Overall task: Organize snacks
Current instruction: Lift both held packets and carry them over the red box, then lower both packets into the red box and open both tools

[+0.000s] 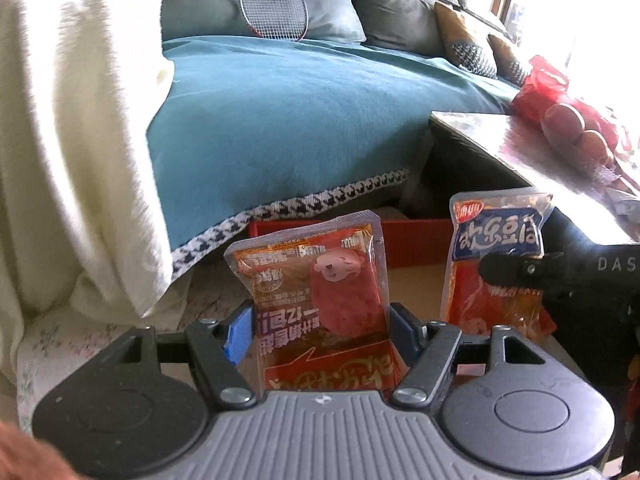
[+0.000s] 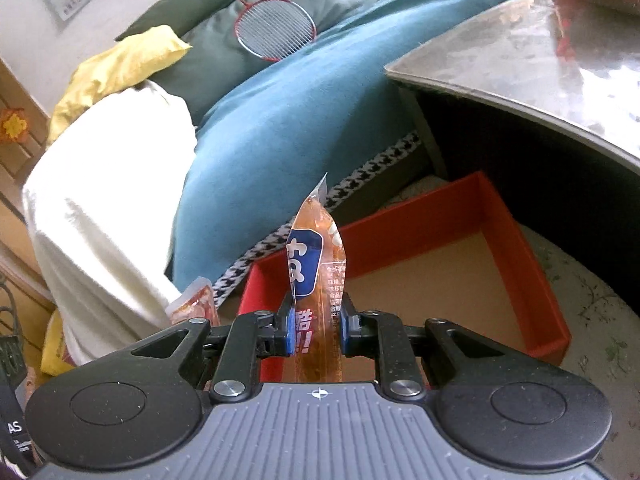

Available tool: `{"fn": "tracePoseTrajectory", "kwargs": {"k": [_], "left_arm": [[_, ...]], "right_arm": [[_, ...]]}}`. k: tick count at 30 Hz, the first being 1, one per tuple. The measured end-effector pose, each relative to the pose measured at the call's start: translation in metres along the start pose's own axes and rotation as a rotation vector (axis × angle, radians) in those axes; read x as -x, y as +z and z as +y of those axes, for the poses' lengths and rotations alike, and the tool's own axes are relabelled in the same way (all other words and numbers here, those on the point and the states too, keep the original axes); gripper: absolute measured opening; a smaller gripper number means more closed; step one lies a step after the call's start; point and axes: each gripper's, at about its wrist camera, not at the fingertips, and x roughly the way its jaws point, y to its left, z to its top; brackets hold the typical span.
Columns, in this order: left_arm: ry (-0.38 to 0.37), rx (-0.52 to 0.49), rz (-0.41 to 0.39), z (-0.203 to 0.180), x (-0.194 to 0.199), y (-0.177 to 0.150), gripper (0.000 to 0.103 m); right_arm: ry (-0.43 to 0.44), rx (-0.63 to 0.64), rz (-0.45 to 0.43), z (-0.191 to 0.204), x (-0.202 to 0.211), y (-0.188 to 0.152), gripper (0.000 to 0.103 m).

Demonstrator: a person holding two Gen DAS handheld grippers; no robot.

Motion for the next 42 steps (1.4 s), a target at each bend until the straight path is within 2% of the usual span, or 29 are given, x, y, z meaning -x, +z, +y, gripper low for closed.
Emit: {"fn": "tracePoseTrajectory", "kwargs": {"k": [8, 17, 27, 28, 31, 33, 37, 42], "left_arm": [[0.016, -0.02, 0.021, -0.015, -0.041, 0.016, 0.062], [0.044, -0.026, 0.068, -0.016, -0.079, 0.016, 0.063], [0.063, -0.05, 0.084, -0.019, -0.084, 0.009, 0.066], [0.064, -0.048, 0.084, -0.019, -0.083, 0.009, 0.067], [0.061, -0.051, 0.088, -0.021, -0.082, 0.008, 0.07], [0.058, -0.052, 0.1, -0.023, -0.082, 0.007, 0.07], [0.057, -0.057, 0.111, -0.026, -0.08, 0.007, 0.073], [0.073, -0.076, 0.093, -0.03, -0.068, 0.011, 0.077]], "right_arm": [[-0.024, -0.011, 0.036, -0.022, -0.033, 0.01, 0.026], [-0.07, 0.016, 0.102, -0.035, -0.065, 0.006, 0.026], [-0.13, 0.016, 0.145, -0.038, -0.085, 0.0, 0.032], [-0.132, 0.02, 0.147, -0.038, -0.085, 0.0, 0.034], [-0.184, 0.066, 0.154, -0.032, -0.085, 0.0, 0.047], [-0.214, 0.1, 0.157, -0.03, -0.086, -0.002, 0.066], [-0.245, 0.121, 0.155, -0.03, -0.082, -0.001, 0.071], [-0.233, 0.123, 0.114, -0.029, -0.067, 0.004, 0.08]]}}
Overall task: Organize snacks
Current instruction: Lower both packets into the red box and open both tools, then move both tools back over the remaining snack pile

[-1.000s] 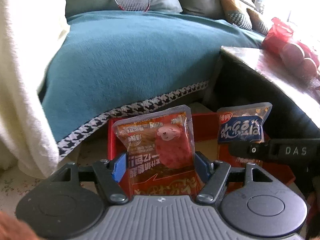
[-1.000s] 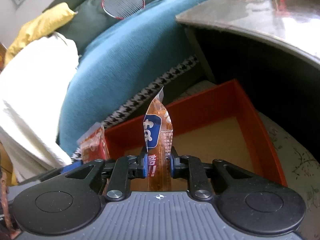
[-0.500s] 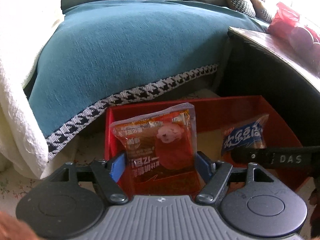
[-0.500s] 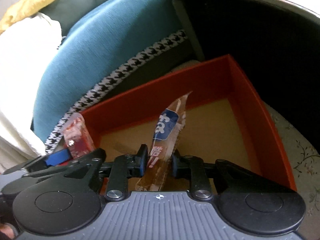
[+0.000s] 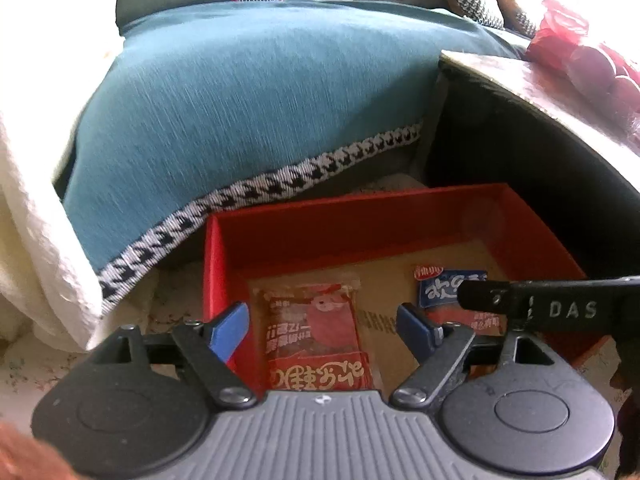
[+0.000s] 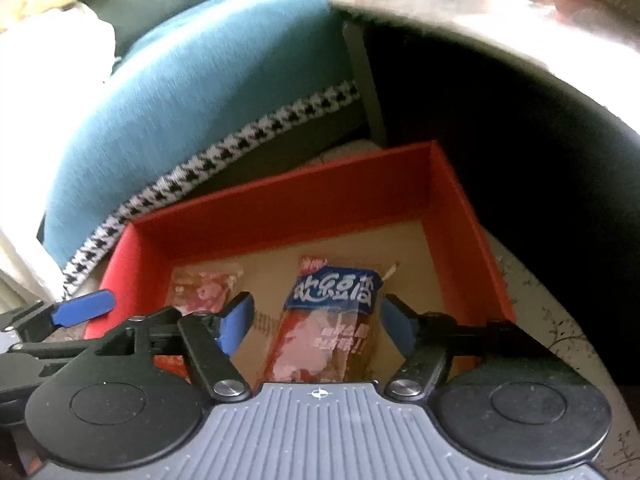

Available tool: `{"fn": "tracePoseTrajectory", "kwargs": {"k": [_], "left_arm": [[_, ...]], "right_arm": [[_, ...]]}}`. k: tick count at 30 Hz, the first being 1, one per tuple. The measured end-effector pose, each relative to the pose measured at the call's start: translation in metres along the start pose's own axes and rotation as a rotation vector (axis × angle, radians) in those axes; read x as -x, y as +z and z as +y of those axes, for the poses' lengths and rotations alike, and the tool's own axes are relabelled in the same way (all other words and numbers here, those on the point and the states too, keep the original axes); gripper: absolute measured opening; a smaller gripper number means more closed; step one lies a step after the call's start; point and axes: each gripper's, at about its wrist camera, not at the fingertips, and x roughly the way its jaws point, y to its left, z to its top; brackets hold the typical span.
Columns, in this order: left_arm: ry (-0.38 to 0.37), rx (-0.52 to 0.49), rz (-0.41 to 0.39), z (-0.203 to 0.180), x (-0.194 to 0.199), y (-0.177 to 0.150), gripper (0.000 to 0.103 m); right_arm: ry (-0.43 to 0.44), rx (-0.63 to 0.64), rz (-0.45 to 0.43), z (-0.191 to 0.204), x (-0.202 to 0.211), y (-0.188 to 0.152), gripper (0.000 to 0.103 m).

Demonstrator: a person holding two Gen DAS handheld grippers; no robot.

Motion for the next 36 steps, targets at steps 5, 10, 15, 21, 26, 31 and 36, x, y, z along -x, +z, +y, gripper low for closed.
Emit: {"fn": "tracePoseTrajectory", "kwargs": {"k": [5, 10, 15, 21, 26, 31, 36], "left_arm": [[0.018, -0.011, -0.002, 0.001, 0.017, -0.004, 0.078], [0.029, -0.021, -0.007, 0.009, 0.039, -0.017, 0.078], [0.031, -0.009, 0.003, 0.024, 0.063, -0.041, 0.079], [0.025, -0.003, 0.028, 0.035, 0.081, -0.073, 0.079], [0.013, -0.032, 0.052, 0.039, 0.086, -0.094, 0.079], [-0.007, -0.068, 0.092, 0.037, 0.079, -0.106, 0.079], [-0.017, -0.141, 0.124, 0.032, 0.068, -0.118, 0.079]], "right_arm": [[0.002, 0.01, -0.023, 0.004, 0.009, 0.0, 0.082], [0.008, 0.025, -0.037, 0.011, 0.021, -0.004, 0.084], [0.037, 0.034, -0.039, 0.019, 0.038, -0.014, 0.086], [0.049, 0.027, -0.025, 0.029, 0.061, -0.042, 0.086], [0.073, 0.01, -0.009, 0.035, 0.079, -0.074, 0.088], [0.071, -0.001, 0.031, 0.04, 0.085, -0.1, 0.088], [0.101, -0.057, 0.079, 0.04, 0.086, -0.118, 0.088]]}}
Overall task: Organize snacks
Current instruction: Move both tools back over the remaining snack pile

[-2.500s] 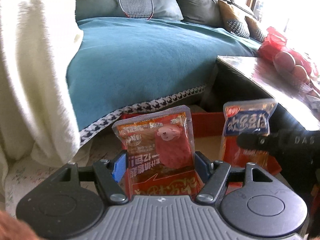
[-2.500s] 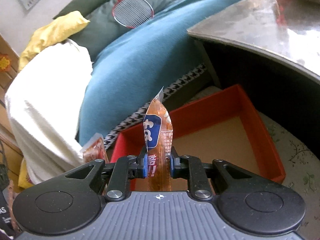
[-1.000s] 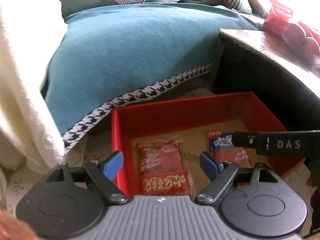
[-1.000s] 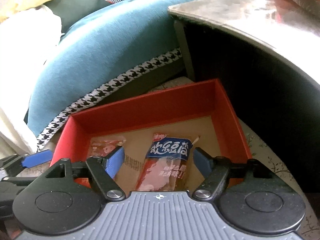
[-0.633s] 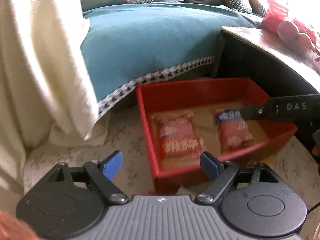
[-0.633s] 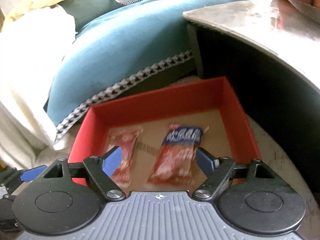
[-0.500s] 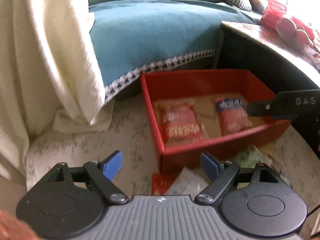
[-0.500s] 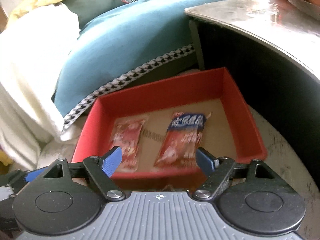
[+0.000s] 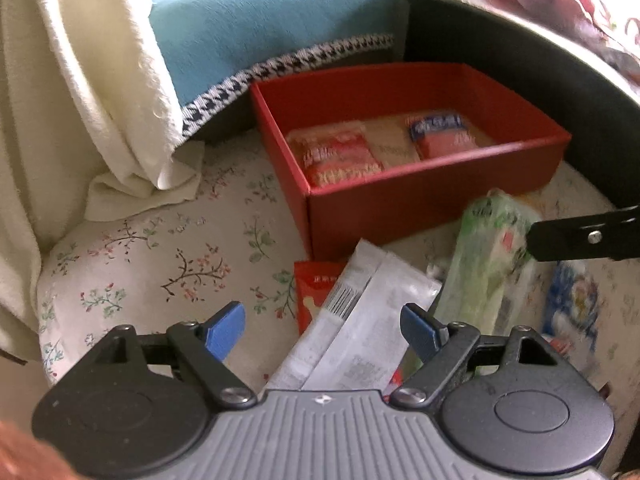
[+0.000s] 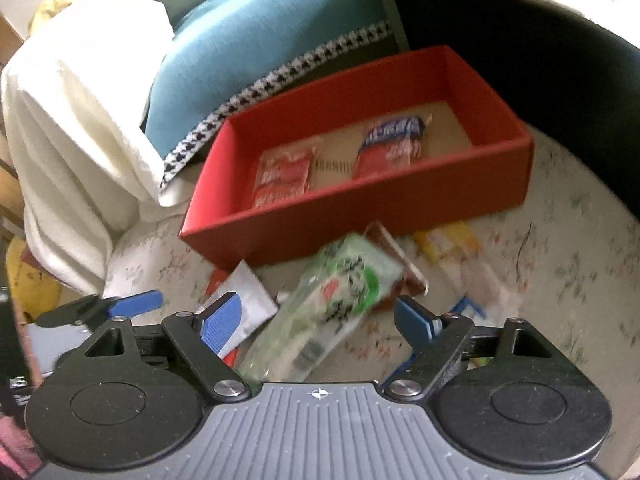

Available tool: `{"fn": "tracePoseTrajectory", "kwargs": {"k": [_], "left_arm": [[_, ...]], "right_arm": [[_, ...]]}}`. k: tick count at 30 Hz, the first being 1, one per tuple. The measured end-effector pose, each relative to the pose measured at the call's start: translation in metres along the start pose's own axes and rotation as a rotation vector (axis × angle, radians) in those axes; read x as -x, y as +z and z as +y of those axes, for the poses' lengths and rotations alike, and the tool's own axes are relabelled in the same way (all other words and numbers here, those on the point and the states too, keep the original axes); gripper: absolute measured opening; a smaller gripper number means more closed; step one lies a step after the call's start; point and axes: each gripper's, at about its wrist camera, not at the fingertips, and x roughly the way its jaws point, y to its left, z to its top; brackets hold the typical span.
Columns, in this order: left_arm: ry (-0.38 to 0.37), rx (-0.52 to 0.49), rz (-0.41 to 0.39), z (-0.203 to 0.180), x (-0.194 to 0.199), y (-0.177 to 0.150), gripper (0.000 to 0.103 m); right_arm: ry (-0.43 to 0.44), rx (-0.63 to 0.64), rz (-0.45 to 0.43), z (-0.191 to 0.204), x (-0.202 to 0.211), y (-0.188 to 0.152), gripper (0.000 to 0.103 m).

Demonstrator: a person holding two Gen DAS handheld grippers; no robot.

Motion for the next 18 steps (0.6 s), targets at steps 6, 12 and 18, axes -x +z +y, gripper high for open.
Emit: {"fn": "tracePoseTrajectory", "kwargs": {"k": [6, 12, 18], "left_arm": [[-0.051, -0.004, 0.022, 0.004, -0.016, -0.002, 0.088], [-0.077, 0.004, 0.046, -0.001, -0.016, -0.003, 0.088], [-0.046, -0.065, 0.048, -0.018, -0.001, -0.008, 0.088]], "right_arm": [[0.022, -0.007, 0.039, 0.001, -0.009, -0.001, 0.089], [0.06, -0.042, 0.082, -0.004, -0.018, 0.001, 0.089], [0.114, -0.112, 0.134, -0.008, -0.032, 0.001, 0.09]]}}
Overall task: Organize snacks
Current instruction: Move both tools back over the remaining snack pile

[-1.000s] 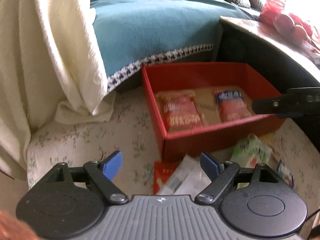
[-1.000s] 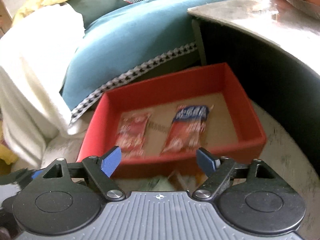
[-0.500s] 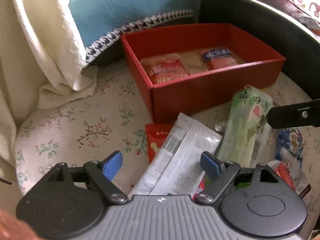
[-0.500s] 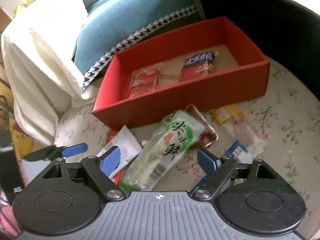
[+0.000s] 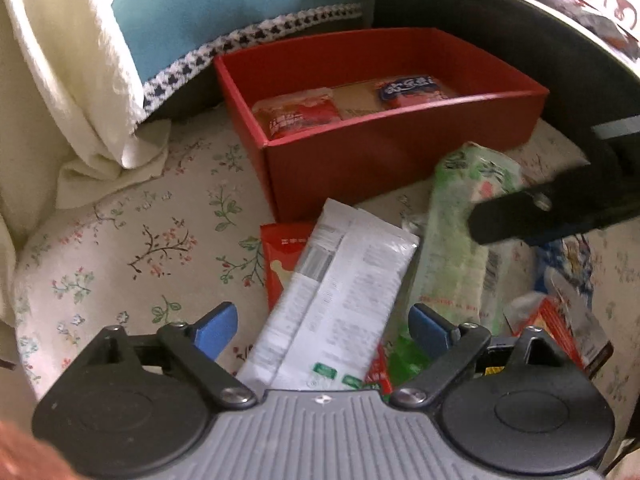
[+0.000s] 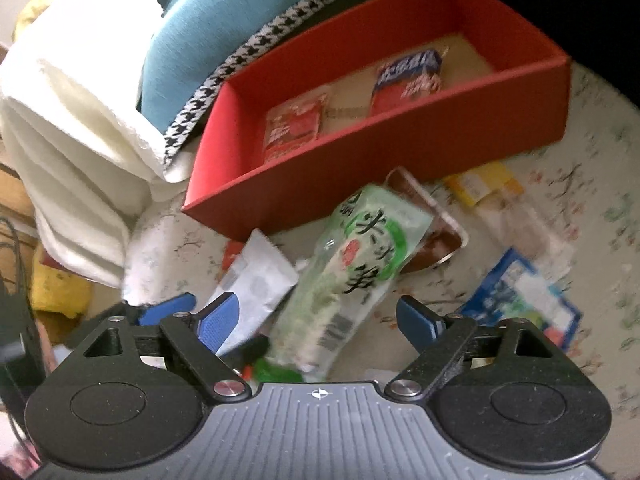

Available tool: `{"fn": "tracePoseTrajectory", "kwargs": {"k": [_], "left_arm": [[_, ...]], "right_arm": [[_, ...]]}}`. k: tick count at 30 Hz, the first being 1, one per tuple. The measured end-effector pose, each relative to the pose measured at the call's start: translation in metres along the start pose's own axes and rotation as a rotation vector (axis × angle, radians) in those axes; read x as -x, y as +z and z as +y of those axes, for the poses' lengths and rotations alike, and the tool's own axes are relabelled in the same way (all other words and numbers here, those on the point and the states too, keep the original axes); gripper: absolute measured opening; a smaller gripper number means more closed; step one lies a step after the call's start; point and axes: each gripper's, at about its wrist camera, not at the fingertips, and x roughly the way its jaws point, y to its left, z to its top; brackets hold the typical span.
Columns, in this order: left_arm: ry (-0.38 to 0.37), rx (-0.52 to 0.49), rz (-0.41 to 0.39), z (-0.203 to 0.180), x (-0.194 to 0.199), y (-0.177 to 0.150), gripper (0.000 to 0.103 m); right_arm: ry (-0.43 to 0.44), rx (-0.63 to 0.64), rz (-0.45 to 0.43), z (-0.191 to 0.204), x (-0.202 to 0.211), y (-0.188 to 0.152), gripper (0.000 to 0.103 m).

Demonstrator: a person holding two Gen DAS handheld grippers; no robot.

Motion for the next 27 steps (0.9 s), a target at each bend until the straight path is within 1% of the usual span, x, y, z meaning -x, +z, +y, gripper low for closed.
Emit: {"fn": "tracePoseTrajectory", "kwargs": {"k": [3, 5, 7, 10, 12, 14, 16, 18, 20, 22, 25, 26, 27], "left_arm": [[0.002, -0.022, 0.002, -0.007, 0.008, -0.004, 0.088], [-0.005, -0.029, 0.008, -0.012, 0.011, -0.009, 0.088], [-0.018, -0.039, 0.012, -0.019, 0.016, -0.014, 0.087], [-0.077, -0.059, 0.015, -0.03, 0.025, -0.021, 0.087], [-0.13, -0.072, 0.017, -0.036, 0.03, -0.024, 0.087], [-0.145, -0.075, 0.016, -0.038, 0.032, -0.025, 0.087], [-0.15, -0.051, 0.023, -0.035, 0.03, -0.024, 0.087], [-0.148, -0.01, 0.04, -0.027, 0.025, -0.023, 0.087], [-0.137, 0.033, 0.055, -0.02, 0.021, -0.021, 0.087], [-0.132, 0.053, 0.059, -0.016, 0.021, -0.02, 0.087], [-0.118, 0.068, 0.054, -0.013, 0.025, -0.021, 0.087], [-0.116, 0.07, 0.052, -0.011, 0.026, -0.021, 0.087], [-0.116, 0.073, 0.047, -0.01, 0.028, -0.022, 0.087]], "right_arm": [[0.019, -0.029, 0.025, 0.001, -0.01, 0.0, 0.09], [0.008, -0.022, 0.028, 0.006, -0.017, 0.0, 0.09], [-0.024, 0.008, 0.022, 0.013, -0.022, 0.0, 0.091], [-0.095, 0.075, 0.021, 0.021, -0.033, -0.001, 0.091], [-0.131, 0.123, 0.008, 0.026, -0.037, -0.002, 0.091], [-0.16, 0.181, 0.001, 0.028, -0.037, -0.005, 0.093], [-0.151, 0.185, -0.008, 0.028, -0.036, -0.008, 0.102], [-0.163, 0.158, -0.008, 0.024, -0.036, -0.01, 0.103], [-0.148, 0.158, -0.02, 0.022, -0.034, -0.012, 0.103], [-0.133, 0.143, -0.033, 0.019, -0.033, -0.013, 0.103], [-0.142, 0.193, -0.021, 0.023, -0.034, -0.017, 0.103], [-0.163, 0.211, -0.023, 0.026, -0.034, -0.019, 0.097], [-0.207, 0.236, -0.03, 0.031, -0.035, -0.02, 0.083]]}}
